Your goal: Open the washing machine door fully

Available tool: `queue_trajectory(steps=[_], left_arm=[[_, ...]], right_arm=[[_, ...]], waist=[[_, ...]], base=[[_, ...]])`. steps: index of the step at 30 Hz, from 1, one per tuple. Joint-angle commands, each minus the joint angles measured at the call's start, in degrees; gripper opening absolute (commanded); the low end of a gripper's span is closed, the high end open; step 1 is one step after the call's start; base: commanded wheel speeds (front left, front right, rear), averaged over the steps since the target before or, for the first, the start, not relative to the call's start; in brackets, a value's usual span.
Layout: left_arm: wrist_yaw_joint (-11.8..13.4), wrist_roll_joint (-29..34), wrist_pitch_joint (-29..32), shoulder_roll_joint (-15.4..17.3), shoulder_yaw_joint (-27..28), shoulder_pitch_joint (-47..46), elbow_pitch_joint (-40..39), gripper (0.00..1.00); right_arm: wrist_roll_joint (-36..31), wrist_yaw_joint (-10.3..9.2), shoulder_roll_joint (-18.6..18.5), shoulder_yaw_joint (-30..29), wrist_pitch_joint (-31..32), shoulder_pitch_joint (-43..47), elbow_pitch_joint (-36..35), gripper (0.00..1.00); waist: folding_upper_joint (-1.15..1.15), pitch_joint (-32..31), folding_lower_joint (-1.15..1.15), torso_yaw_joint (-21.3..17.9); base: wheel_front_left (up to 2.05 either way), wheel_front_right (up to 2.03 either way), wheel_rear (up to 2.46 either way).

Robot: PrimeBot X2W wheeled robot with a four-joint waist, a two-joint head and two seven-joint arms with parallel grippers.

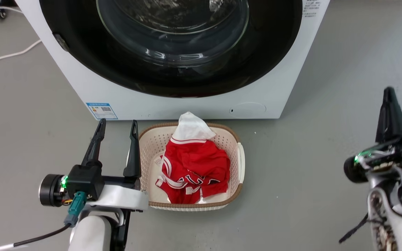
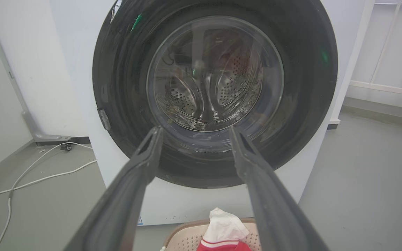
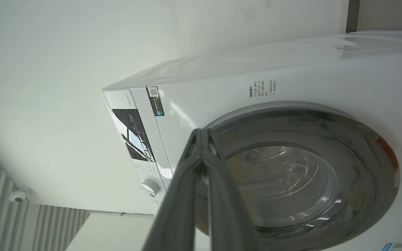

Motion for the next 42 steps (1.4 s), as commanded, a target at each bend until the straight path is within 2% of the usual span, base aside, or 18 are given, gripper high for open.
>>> queue_trajectory(steps=[1,4,5,9,12,17,23,29,42], left_arm=[[0.05,-0.08,-0.15,0.07,0.09,-0.63,-0.17,1.0],[0.15,-0.24,-0.15,0.06,0.14,-1.73,-0.79,1.0],[0.03,-0.22,-0.15,0.06,0.35,-2.85,-1.35,1.0],[-0.31,-0.34,-0.15,0.06,0.78,-4.26,-2.1,1.0],[-0.58,-0.23,-0.15,0.05,0.98,-5.16,-2.66,1.0],[-1.05,-0.34,-0.15,0.05,0.75,-6.51,-3.56,1.0],[-1.01,-0.88,-0.15,0.06,-0.13,-8.17,-5.01,1.0],[-0.94,-1.33,-0.15,0.06,-1.02,-9.41,-5.51,1.0],[-0.84,-1.72,-0.15,0.05,-2.33,-10.59,-5.88,1.0]], right_arm=[[0.45,-0.02,-0.99,-0.39,0.3,-1.41,0.77,0.0],[4.57,-0.02,-4.07,-0.58,2.18,-6.66,4.64,0.0],[6.29,-0.01,-8.48,0.46,3.27,-12.55,9.5,0.0],[6.76,-0.02,-13.89,3.7,4.81,-21.21,16.8,0.0],[6.12,-0.02,-17.3,7.32,6.69,-27.85,22.17,0.0],[5.06,-0.02,-20.39,13.02,9.32,-38.67,31.28,0.0],[2.17,-0.02,-21.47,20.46,14.17,-50.03,40.39,0.0],[0.32,-0.02,-20.18,25.65,19.11,-57.2,46.08,0.0],[-1.9,-0.02,-17.7,29.81,22.29,-62.97,50.86,0.0]], waist=[[0.0,1.17,0.0,-0.13],[0.0,3.11,0.0,-0.12],[0.0,4.94,0.0,-0.12],[0.0,7.16,0.0,0.08],[0.0,8.61,0.0,0.36],[0.0,10.69,0.0,1.33],[0.0,13.7,0.0,2.75],[0.0,15.66,0.0,3.91],[0.0,18.29,0.0,5.28]], base=[[0.0,0.0,0.0],[0.0,0.0,0.0],[0.0,0.0,0.0],[0.0,0.0,0.0],[0.0,0.0,0.0],[0.0,0.0,0.0],[0.0,0.0,0.0],[0.0,0.0,0.0],[0.0,0.0,0.0]])
